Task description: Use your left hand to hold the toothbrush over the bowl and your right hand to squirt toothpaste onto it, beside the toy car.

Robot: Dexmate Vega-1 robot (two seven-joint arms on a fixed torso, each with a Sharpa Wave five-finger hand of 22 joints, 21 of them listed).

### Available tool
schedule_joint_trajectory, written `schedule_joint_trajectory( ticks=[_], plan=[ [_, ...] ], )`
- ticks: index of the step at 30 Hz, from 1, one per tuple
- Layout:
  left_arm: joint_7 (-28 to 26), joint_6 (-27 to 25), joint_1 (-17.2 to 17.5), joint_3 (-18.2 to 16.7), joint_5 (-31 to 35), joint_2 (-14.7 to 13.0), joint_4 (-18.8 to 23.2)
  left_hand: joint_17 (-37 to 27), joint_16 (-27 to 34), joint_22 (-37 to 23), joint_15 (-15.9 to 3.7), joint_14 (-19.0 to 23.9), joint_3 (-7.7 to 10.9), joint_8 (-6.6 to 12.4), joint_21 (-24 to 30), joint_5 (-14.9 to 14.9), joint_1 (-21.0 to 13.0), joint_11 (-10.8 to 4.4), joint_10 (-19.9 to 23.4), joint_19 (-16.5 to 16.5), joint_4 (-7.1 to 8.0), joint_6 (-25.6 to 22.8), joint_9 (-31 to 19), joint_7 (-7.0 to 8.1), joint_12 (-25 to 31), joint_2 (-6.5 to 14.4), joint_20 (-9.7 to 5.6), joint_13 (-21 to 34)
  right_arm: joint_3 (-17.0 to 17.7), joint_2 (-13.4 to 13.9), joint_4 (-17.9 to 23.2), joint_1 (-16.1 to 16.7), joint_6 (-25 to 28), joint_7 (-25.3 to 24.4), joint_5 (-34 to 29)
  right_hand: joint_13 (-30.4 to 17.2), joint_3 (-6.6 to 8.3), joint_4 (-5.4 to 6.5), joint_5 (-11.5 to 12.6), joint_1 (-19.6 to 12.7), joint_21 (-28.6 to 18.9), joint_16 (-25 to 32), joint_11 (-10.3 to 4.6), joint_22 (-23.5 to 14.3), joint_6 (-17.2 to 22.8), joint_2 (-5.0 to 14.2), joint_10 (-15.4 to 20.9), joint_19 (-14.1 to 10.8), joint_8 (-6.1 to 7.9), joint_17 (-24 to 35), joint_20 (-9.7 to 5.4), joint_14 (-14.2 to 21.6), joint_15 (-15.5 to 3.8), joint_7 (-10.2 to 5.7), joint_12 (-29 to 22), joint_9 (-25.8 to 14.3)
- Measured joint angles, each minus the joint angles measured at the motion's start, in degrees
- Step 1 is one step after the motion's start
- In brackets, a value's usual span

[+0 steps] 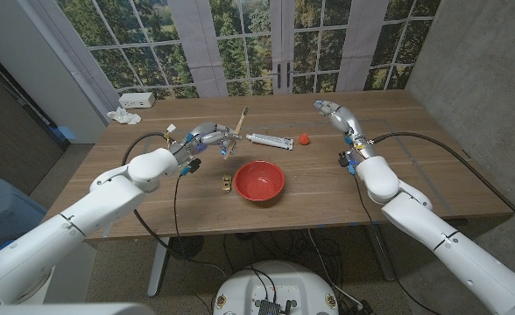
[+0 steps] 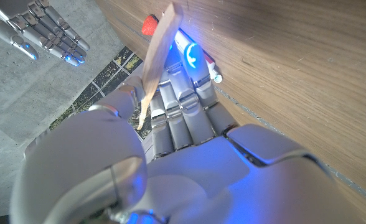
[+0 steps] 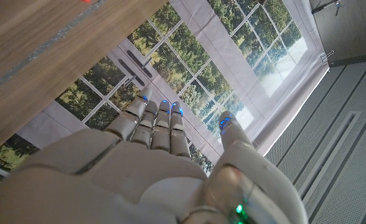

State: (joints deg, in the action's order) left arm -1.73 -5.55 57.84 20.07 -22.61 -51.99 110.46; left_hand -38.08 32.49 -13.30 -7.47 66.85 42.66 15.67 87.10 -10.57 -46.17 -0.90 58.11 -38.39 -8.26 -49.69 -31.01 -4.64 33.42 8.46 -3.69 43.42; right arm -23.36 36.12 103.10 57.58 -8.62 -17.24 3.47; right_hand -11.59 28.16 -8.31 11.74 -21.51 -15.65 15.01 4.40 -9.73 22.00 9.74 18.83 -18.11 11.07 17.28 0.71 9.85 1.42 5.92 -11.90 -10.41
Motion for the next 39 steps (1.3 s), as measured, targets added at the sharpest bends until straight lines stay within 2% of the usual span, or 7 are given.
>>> schedule_joint_trajectory(
  ticks=[13, 15, 26, 29, 34, 37, 39],
  plan=[
    [-1.2, 0.78, 1.54, -1.09, -2.08, -0.23, 0.3, -0.3, -0.16, 0.53, 0.1, 0.11, 0.15, -0.44, 0.65, -0.06, 0.23, 0.21, 0.21, 0.3, -0.15, -0.07, -0.26, -0.08, -0.22, 0.23, 0.1, 0.26, -2.45, 0.49, -0.63, -3.25, 2.13, 1.16, -1.96, 0.0, 0.48, -0.47, 0.0, -0.01, 0.62, 0.0, -0.32, 0.0, 0.01, -0.02, 0.32, -0.41, 0.0, 0.01, 0.42, 0.2, -0.2, -0.01, 0.0, 0.0],
    [-1.38, 0.93, 1.85, -1.27, -2.2, -0.23, 0.44, -0.3, -0.17, 0.76, 0.1, 0.11, 0.16, -0.46, 0.65, -0.06, 0.23, 0.21, 0.21, 0.3, -0.16, -0.07, -0.26, -0.07, -0.22, 0.23, 0.1, 0.25, -2.72, 0.56, -0.63, -3.56, 2.41, 1.27, -2.23, 0.07, 0.48, -0.47, 0.0, -0.92, 0.62, 0.0, -0.31, 0.0, 0.21, -0.92, 0.32, -0.41, 0.0, -0.01, 0.42, 0.2, -0.2, -0.21, 0.0, 0.0],
    [-2.25, 2.33, 3.45, -2.22, -3.53, -0.09, 0.93, -0.34, -0.33, 1.06, 0.2, 0.21, 0.27, -0.87, 1.08, -0.06, 0.32, 0.21, 0.21, 0.42, -0.27, -0.08, -0.48, -0.08, -0.45, 0.32, 0.22, 0.53, -4.38, 1.04, -0.48, -5.57, 4.5, 2.1, -4.15, 0.14, 0.71, -1.03, 0.36, -1.28, 0.84, 0.0, -0.33, 0.0, 0.21, -0.54, 0.34, -0.41, 0.0, -0.26, 0.42, 0.08, -0.32, -0.21, 0.0, 0.0],
    [-2.35, 2.62, 3.76, -2.42, -3.88, -0.02, 0.97, -0.47, -0.33, 1.05, 0.2, 0.21, 0.28, -0.88, 1.08, -0.05, 0.33, 0.21, 0.21, 0.51, -0.28, -0.08, -0.58, -0.08, -0.47, 0.33, 0.31, 0.67, -4.94, 1.06, -0.37, -6.06, 5.27, 2.12, -5.02, 0.14, 0.71, -1.03, 0.35, -2.0, 1.06, 0.0, -0.75, 0.0, 0.4, -0.72, 0.7, -0.41, 0.0, -0.38, 0.41, 0.23, -0.66, -0.84, 0.0, 0.0],
    [-2.7, 3.25, 4.44, -2.87, -4.62, 0.19, 1.0, -0.47, -0.34, 1.33, 0.21, 0.22, 0.28, -1.11, 1.08, -0.02, 0.4, 0.21, 0.21, 0.51, -0.28, -0.08, -0.81, -0.09, -0.6, 0.4, 0.31, 0.86, -5.96, 1.07, -0.2, -7.03, 6.42, 2.03, -6.65, 0.13, 0.87, -1.18, 0.63, -2.19, 1.06, -0.41, -0.94, 0.0, 0.4, -0.53, 0.5, -0.81, 0.0, -0.53, 0.01, 0.17, -1.06, -0.84, 0.0, -0.1],
    [-2.86, 3.51, 4.9, -3.19, -5.04, 0.33, 1.02, -0.53, -0.34, 1.32, 0.21, 0.22, 0.28, -1.16, 1.07, -0.01, 0.41, 0.21, 0.21, 0.51, -0.28, -0.09, -0.82, -0.09, -0.65, 0.41, 0.31, 0.86, -6.44, 1.07, -0.2, -7.54, 6.9, 2.02, -7.55, 0.13, 0.87, -1.18, 0.64, -2.21, 1.12, -0.42, -1.66, 0.0, 0.43, -0.53, 0.6, -0.81, 0.0, -0.53, 0.01, 0.29, -1.34, -1.31, 0.0, -0.14],
    [-3.05, 3.68, 5.19, -3.42, -5.42, 0.46, 1.02, -0.56, -0.35, 1.32, 0.21, 0.22, 0.28, -1.25, 1.08, -0.01, 0.45, 0.41, 0.41, 0.51, -0.28, -0.09, -0.82, -0.09, -0.65, 0.45, 0.31, 0.86, -6.96, 0.96, -0.25, -8.13, 7.22, 2.02, -8.21, 0.13, 0.87, -1.18, 0.63, -3.78, 1.27, -0.41, -1.66, 0.0, 0.4, -0.91, 0.6, -0.81, 0.0, -0.53, 0.01, 0.29, -1.34, -1.46, 0.0, -0.14]
  ],
)
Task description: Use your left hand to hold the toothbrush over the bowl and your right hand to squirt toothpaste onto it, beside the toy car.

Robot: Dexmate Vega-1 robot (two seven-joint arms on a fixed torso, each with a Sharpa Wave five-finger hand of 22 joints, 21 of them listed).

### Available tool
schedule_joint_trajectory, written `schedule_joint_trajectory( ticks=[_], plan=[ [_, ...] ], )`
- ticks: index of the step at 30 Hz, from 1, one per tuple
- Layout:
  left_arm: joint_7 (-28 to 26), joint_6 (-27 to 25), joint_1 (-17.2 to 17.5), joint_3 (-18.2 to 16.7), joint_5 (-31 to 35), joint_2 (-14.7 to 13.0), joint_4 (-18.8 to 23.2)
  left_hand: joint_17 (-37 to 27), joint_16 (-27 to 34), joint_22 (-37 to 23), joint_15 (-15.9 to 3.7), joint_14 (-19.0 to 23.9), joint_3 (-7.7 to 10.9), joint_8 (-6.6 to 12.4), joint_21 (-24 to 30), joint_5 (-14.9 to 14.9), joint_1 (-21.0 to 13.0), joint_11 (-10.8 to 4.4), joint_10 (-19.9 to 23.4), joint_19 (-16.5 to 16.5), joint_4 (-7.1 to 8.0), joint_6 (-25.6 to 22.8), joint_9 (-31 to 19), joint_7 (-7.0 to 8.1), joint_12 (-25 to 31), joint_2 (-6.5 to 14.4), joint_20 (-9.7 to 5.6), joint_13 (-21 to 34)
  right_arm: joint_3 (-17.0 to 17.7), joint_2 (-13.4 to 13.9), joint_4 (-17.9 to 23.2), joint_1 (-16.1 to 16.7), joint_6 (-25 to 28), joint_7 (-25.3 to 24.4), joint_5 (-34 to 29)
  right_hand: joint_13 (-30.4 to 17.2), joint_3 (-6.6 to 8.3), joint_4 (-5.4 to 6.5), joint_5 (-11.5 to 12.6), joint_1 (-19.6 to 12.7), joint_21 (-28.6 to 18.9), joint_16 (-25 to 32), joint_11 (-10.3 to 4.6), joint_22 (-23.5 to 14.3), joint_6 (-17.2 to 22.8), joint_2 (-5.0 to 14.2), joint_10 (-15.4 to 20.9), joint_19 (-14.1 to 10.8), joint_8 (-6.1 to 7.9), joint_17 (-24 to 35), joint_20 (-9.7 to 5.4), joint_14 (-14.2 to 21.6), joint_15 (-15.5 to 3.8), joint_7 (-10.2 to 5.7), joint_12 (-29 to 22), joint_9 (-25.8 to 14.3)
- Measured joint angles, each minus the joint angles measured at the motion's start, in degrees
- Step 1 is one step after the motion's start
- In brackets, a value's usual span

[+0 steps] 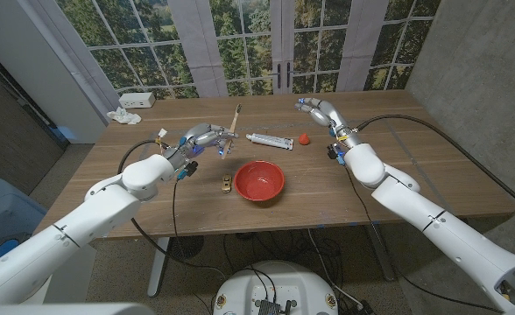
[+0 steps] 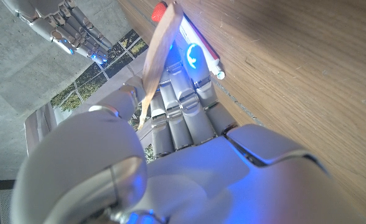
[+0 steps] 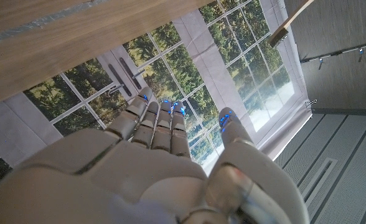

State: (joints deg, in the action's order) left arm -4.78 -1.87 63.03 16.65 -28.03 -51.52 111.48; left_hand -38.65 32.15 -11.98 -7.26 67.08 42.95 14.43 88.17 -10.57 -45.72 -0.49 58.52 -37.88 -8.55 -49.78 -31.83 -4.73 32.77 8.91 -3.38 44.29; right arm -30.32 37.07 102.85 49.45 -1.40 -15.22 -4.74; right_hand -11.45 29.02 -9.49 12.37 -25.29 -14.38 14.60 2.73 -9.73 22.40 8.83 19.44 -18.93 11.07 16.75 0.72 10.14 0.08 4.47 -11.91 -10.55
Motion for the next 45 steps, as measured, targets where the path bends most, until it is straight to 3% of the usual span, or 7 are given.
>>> schedule_joint_trajectory(
  ticks=[45],
  plan=[
    [0.63, 2.24, 4.06, -3.42, -9.77, 2.22, -1.59, 0.06, -0.5, 0.25, 0.28, 0.69, 0.76, -0.74, 0.44, 0.16, -0.09, 0.2, 0.2, 0.0, -0.76, -0.72, -0.02, -0.71, -0.49, -0.09, 0.0, 0.19, -9.4, -3.12, -5.7, -10.89, 9.03, 5.75, -9.43, -0.15, 0.57, 0.08, 0.34, -1.22, 0.66, -0.21, -0.91, 0.0, -0.42, 1.53, -0.52, -0.31, 0.0, -0.26, -0.32, -0.54, -1.16, -1.02, 0.26, 0.02]
  ],
)
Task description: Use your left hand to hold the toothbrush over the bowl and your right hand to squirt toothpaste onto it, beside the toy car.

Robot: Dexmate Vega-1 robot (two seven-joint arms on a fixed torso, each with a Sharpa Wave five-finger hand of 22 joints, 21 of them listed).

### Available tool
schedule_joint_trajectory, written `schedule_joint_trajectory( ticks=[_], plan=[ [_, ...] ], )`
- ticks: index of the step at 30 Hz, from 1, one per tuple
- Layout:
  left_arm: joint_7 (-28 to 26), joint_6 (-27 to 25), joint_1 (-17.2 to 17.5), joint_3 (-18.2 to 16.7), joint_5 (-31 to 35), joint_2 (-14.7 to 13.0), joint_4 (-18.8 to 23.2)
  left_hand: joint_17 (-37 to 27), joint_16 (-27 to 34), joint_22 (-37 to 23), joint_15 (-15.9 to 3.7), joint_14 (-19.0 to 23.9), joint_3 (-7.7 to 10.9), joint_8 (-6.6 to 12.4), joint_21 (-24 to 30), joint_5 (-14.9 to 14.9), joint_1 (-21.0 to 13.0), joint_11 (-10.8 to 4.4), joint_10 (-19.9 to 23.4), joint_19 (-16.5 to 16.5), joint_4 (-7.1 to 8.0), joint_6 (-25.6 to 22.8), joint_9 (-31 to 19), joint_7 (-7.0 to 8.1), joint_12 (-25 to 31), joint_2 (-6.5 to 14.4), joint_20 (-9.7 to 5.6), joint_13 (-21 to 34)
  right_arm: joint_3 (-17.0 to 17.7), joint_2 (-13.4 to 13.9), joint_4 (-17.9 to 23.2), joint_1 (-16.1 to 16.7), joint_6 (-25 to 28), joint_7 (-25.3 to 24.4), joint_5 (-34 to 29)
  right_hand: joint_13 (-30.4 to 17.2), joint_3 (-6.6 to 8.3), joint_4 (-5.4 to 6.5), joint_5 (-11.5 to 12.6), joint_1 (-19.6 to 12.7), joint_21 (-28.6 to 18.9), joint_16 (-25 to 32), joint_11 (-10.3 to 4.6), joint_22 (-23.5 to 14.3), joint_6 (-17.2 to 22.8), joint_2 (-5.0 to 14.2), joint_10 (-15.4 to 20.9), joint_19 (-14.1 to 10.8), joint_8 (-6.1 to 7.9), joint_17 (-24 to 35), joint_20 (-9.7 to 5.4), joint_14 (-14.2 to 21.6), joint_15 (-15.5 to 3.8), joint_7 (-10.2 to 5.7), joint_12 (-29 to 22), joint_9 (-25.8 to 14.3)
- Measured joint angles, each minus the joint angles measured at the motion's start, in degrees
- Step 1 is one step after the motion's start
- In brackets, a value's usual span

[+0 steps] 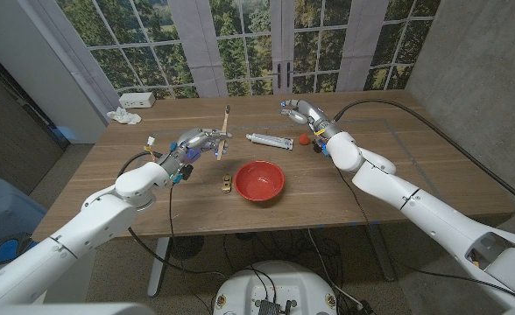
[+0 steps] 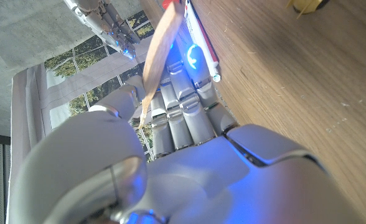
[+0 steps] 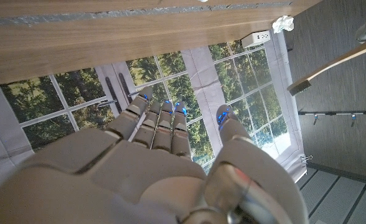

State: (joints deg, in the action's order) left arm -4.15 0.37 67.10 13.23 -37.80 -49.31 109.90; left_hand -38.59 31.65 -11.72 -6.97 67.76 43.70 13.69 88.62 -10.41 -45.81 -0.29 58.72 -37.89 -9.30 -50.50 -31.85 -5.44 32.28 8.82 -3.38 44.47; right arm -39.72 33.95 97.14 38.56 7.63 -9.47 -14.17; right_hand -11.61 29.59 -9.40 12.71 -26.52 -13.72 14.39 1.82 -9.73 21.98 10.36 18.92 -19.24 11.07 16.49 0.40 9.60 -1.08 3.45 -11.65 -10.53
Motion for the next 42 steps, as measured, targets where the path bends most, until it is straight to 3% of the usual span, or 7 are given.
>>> schedule_joint_trajectory(
  ticks=[18, 23, 42],
  plan=[
    [-0.37, -1.83, 0.6, -0.53, -2.59, -0.32, 0.58, -0.05, -0.19, -0.01, -0.08, -0.08, 0.07, -0.66, 0.0, 0.0, -0.15, 0.0, 0.0, 0.0, -0.07, 0.0, 0.55, 0.0, -0.4, -0.15, 0.0, -0.03, -4.29, -1.28, -2.86, -4.02, 4.44, 2.77, -4.14, 0.01, 0.0, 0.0, 0.24, -1.03, 0.45, -0.26, -0.8, 0.0, -1.02, -0.03, -1.24, 0.0, 0.0, 0.01, 0.0, -0.5, -0.49, -1.02, 0.44, 0.0],
    [-0.25, -2.46, 0.22, -0.53, -2.97, -0.56, 0.59, -0.04, -0.37, -0.01, -0.08, -0.08, 0.08, -0.67, 0.0, 0.0, -0.15, 0.0, 0.0, 0.0, -0.08, 0.0, 0.55, 0.0, -0.41, -0.15, 0.0, -0.04, -5.33, -1.61, -3.6, -4.95, 5.41, 3.31, -5.19, 0.01, 0.0, 0.0, 0.24, -1.92, 0.86, -0.26, -0.8, 0.0, -1.02, -0.91, -1.24, 0.0, -0.28, 0.01, 0.0, -0.8, -0.78, -1.02, 0.43, 0.01],
    [1.13, -3.42, -1.31, 0.01, -3.7, -1.13, -0.29, -0.02, -0.6, -0.01, 0.01, 0.02, 0.1, -1.12, 0.0, 0.01, -0.28, 0.31, 0.31, 0.0, -0.1, 0.0, 0.36, 0.0, -0.78, -0.28, 0.0, 0.28, -9.33, -3.43, -6.0, -8.45, 9.64, 5.3, -9.85, 0.02, 0.24, 0.24, 0.23, -2.23, 1.31, -0.52, -1.42, 0.0, -1.64, -0.61, -1.85, 0.0, -0.28, 0.01, 0.0, -1.63, -1.18, -1.63, 0.43, 0.01]
  ],
)
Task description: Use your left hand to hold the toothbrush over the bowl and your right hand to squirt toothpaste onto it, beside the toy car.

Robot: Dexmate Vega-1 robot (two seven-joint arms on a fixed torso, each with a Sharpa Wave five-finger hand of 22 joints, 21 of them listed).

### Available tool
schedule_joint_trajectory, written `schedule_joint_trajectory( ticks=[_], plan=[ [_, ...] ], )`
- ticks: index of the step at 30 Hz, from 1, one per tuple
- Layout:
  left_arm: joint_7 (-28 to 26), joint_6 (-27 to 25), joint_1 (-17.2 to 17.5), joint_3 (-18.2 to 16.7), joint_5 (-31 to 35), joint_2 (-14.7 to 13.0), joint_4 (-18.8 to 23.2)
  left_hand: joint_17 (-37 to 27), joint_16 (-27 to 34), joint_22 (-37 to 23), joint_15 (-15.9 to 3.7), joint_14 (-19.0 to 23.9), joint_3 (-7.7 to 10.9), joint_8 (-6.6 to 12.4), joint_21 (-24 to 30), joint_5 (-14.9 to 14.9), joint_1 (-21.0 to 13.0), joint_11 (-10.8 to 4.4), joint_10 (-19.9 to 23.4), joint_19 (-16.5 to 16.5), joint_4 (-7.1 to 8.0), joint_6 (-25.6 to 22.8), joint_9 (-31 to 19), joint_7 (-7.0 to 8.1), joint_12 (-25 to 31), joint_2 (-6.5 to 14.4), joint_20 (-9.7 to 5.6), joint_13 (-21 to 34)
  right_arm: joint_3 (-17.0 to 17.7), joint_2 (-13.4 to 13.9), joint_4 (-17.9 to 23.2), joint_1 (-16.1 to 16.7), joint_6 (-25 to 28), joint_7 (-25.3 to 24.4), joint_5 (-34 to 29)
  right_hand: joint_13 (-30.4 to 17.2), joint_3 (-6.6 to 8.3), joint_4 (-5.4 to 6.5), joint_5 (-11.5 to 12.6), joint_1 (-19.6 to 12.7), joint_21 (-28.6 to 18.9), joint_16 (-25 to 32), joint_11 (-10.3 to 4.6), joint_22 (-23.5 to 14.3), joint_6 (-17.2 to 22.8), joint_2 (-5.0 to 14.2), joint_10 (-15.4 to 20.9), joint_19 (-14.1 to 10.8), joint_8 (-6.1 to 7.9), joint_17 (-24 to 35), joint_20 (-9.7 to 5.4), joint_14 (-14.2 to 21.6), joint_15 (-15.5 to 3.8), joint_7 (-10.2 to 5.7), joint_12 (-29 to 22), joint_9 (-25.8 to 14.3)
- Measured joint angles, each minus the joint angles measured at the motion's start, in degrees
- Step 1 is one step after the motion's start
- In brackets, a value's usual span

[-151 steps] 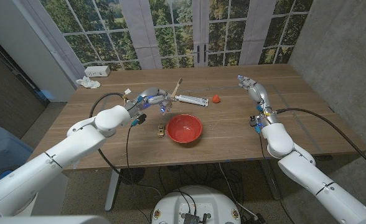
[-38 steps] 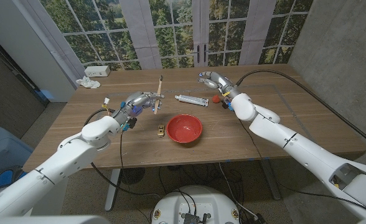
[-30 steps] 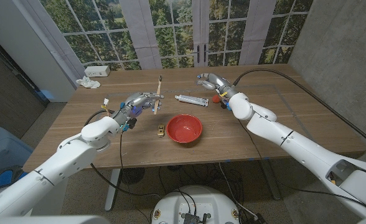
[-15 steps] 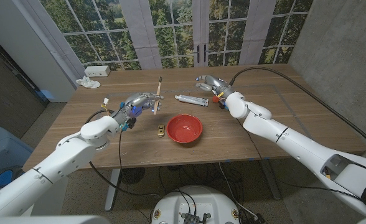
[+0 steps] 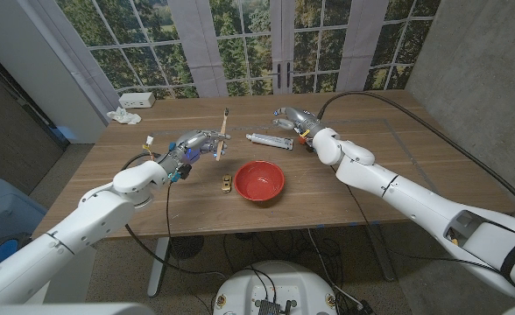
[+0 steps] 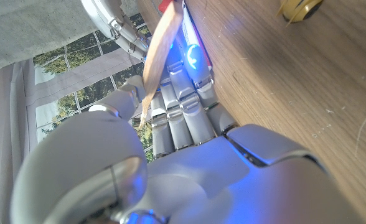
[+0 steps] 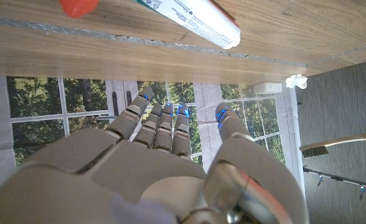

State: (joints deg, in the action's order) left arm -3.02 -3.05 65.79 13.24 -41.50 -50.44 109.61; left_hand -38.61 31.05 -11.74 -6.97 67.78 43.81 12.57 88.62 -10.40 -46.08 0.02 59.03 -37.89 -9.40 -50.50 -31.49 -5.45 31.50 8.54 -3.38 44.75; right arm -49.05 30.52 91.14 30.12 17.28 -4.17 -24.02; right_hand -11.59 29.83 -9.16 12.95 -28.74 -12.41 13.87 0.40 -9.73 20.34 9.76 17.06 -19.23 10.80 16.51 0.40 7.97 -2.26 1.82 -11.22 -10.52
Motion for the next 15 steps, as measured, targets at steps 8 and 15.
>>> schedule_joint_trajectory(
  ticks=[8, 15],
  plan=[
    [0.42, -0.11, -0.24, 0.07, -0.35, -0.15, -0.31, 0.01, -0.05, 0.0, 0.02, 0.02, 0.0, -0.18, 0.0, 0.05, 0.08, 0.0, 0.0, 0.0, 0.0, 0.0, 0.0, 0.0, -0.05, 0.08, 0.0, -0.02, -1.71, -1.22, -1.24, -1.47, 1.86, 1.01, -1.54, 0.0, 0.0, 0.0, 0.21, -0.82, 0.02, -0.14, -0.22, 0.0, -0.22, 0.82, -0.22, 0.0, 0.0, 0.0, 0.0, 0.0, 0.0, -0.22, 0.0, 0.0],
    [0.53, -0.11, -0.24, 0.09, -0.59, -0.24, -0.37, 0.01, -0.06, 0.0, 0.12, 0.13, 0.01, -0.22, 0.39, 0.12, 0.08, 0.0, 0.0, 0.0, -0.01, -0.2, 0.01, -0.2, -0.07, 0.08, 0.0, -0.05, -3.05, -2.12, -2.49, -2.63, 2.64, 1.89, -2.32, 0.0, 0.24, -0.24, 0.21, -1.34, 0.02, -0.14, -0.41, 0.0, -0.31, 0.3, -0.41, 0.0, 0.0, -0.29, 0.0, 0.01, 0.0, -0.31, -0.01, 0.0]
  ],
)
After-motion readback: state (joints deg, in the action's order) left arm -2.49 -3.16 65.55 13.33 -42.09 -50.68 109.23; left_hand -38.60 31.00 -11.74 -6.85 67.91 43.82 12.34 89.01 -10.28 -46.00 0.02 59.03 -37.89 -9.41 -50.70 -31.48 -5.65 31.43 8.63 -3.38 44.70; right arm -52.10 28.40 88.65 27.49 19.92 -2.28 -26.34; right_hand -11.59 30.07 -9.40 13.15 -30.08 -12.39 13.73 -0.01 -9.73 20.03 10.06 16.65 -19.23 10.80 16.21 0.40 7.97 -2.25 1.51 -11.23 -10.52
